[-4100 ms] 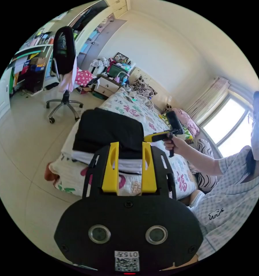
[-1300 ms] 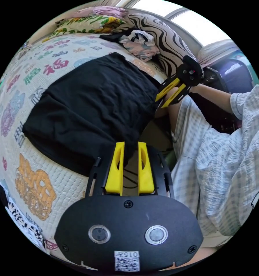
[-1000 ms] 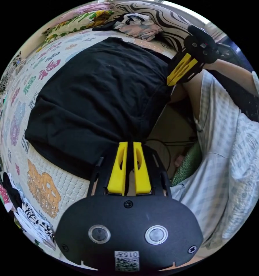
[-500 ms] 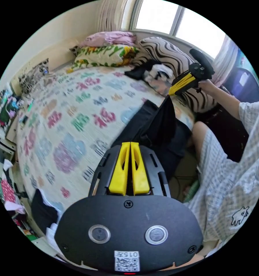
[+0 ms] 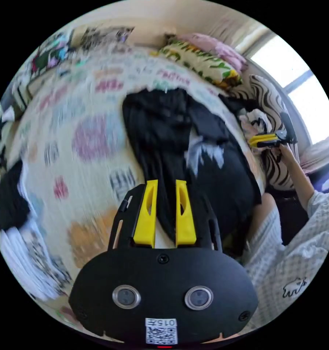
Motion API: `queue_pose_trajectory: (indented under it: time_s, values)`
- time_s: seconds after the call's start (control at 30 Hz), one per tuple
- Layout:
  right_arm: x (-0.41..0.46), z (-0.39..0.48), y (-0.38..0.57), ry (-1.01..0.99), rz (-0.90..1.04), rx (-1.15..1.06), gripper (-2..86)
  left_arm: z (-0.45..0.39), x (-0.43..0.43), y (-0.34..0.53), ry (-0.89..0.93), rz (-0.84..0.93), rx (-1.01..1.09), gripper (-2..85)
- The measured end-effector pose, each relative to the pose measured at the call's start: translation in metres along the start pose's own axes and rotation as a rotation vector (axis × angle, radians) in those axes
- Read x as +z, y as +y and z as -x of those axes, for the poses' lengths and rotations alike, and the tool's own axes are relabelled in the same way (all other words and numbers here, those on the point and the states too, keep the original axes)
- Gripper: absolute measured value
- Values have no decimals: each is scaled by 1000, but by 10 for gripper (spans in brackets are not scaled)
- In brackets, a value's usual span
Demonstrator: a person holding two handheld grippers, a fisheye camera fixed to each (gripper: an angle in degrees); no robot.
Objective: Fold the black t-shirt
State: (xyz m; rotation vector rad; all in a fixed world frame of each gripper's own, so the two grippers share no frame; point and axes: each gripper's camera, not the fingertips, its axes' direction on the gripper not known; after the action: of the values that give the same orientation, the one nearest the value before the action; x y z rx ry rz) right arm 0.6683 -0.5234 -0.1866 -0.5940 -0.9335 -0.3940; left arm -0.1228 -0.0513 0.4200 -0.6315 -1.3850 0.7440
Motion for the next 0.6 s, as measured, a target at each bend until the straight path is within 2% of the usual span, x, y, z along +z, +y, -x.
queue_pose_trajectory:
  time_s: [0.07, 0.17, 0.3, 0.4, 0.5, 0.6]
  values:
    - [28, -9, 57, -104, 98, 106, 90, 22, 27, 79, 113, 141, -173, 94]
    - [52, -14, 134, -217, 152, 285, 97, 27, 37, 136, 258, 156, -284, 99]
    - [52, -7, 166, -253, 72, 370, 107, 16, 47, 135, 239, 237, -211, 93]
    - [51, 1, 154, -204, 172, 323, 83, 14, 50, 124, 137, 303, -141, 27]
    - [52, 7, 146, -137, 246, 273, 55, 23, 56, 121, 228, 363, -118, 7]
    - [56, 0, 136, -150, 298, 260, 16, 27, 38, 123, 168, 362, -85, 0]
